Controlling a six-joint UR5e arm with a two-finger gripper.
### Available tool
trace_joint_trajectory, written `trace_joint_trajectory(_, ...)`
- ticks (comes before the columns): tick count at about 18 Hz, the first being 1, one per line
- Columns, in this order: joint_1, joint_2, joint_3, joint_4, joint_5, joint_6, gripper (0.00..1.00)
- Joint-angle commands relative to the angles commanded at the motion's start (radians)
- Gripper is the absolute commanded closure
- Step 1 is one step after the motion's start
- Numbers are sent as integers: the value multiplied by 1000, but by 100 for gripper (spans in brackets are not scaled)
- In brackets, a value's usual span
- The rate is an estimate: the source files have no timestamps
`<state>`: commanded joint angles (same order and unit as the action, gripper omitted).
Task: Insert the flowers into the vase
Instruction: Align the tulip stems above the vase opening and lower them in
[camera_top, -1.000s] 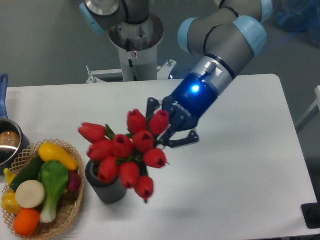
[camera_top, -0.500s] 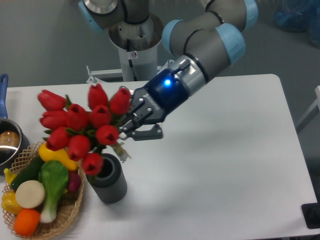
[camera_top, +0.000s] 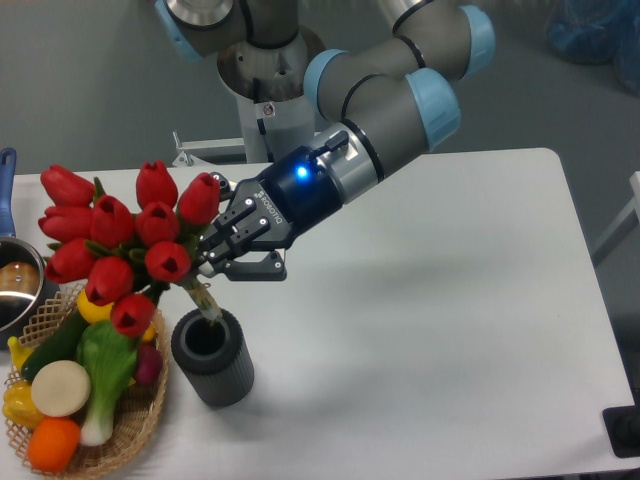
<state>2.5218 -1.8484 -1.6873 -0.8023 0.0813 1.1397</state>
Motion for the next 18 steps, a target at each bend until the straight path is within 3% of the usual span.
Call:
trace_joint_trajectory(3, 8, 0, -32, 2, -14, 21, 83)
trace_joint_trajectory(18, 9, -11, -71, 0, -54, 132, 82)
